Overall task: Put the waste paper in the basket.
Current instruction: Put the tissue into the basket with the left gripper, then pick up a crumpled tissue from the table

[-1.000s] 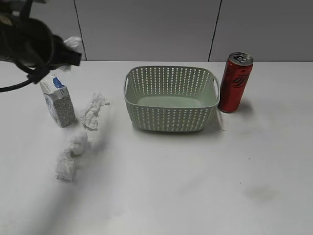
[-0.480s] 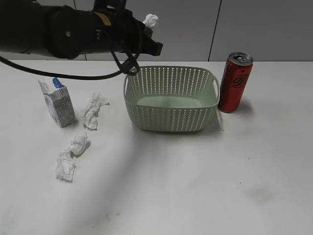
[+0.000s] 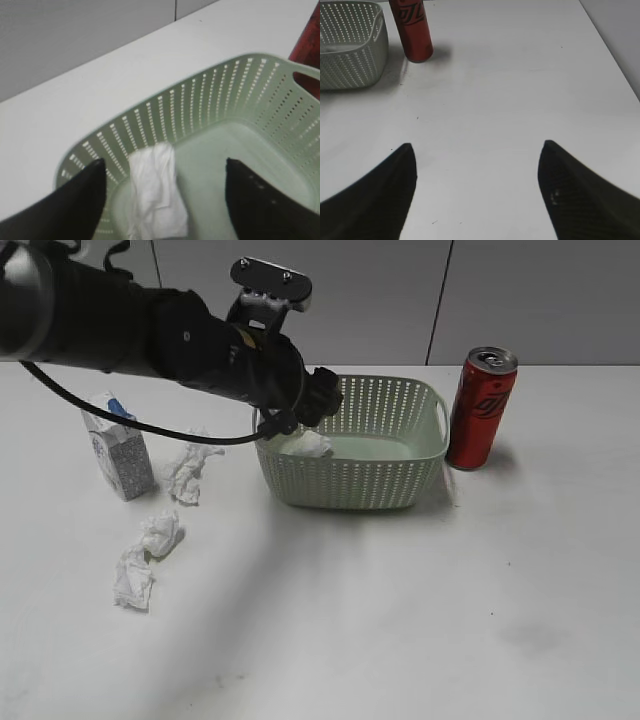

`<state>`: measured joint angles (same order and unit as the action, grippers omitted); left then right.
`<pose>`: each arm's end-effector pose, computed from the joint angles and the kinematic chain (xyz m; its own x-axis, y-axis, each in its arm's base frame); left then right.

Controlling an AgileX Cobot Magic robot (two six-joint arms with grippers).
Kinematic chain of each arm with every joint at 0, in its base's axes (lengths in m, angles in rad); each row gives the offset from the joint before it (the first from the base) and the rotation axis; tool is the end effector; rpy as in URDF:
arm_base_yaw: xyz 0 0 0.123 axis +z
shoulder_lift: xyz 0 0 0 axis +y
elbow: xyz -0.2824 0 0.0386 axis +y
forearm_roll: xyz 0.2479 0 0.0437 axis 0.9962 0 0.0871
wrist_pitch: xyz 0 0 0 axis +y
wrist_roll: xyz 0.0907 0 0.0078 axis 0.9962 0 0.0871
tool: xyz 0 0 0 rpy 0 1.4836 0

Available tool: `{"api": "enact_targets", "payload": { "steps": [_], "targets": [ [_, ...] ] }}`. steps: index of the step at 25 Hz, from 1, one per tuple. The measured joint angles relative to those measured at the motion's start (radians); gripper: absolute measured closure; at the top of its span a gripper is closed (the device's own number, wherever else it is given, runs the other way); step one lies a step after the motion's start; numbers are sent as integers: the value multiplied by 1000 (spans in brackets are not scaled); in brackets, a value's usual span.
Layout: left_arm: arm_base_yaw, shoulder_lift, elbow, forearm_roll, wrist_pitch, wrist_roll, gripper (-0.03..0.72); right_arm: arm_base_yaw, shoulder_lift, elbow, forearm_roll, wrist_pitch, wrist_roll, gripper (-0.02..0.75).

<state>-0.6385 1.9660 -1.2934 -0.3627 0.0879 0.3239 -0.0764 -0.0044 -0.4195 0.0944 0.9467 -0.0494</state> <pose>0.3491 -0.2627 0.1921 -0.5199 0.3392 -0.7840 0.5963 0.8013 -0.0487 0.0082 0.0064 0.2639 -0.4188 0.0379 -0.9073 0.0093 0.9993 0.0375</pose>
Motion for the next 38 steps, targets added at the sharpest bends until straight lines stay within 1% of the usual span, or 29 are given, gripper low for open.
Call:
{"api": "enact_targets", "payload": {
  "steps": [2, 5, 9, 11, 13, 15, 17, 19, 22, 25, 28, 31, 38],
  "targets": [
    [0, -25, -24, -2, 92, 0, 35, 0, 0, 0, 0, 0, 0, 167],
    [15, -94, -74, -5, 265, 0, 37, 0, 0, 0, 0, 0, 0, 167],
    [62, -186, -90, -5, 472, -17, 52, 0, 0, 0, 0, 0, 0, 167],
    [86, -219, -90, 29, 566, -55, 57, 0, 0, 0, 0, 0, 0, 167],
    [101, -254, -79, 109, 636, -138, 64, 0, 0, 0, 0, 0, 0, 167],
    [104, -299, -36, 194, 663, -220, 69, 0, 0, 0, 0, 0, 0, 167],
    [105, -360, 44, 251, 661, -305, 73, 0, 0, 0, 0, 0, 0, 167],
    [106, -408, 158, 274, 630, -354, 74, 0, 0, 0, 0, 0, 0, 167],
    [116, -433, 307, 281, 552, -381, 80, 0, 0, 0, 0, 0, 0, 167],
    [140, -410, 406, 281, 470, -391, 85, 0, 0, 0, 0, 0, 0, 167],
    [174, -363, 448, 282, 409, -392, 92, 0, 0, 0, 0, 0, 0, 167],
    [202, -304, 461, 282, 365, -394, 95, 0, 0, 0, 0, 0, 0, 167],
    [210, -184, 464, 270, 342, -394, 97, 0, 0, 0, 0, 0, 0, 167]
  ]
}}
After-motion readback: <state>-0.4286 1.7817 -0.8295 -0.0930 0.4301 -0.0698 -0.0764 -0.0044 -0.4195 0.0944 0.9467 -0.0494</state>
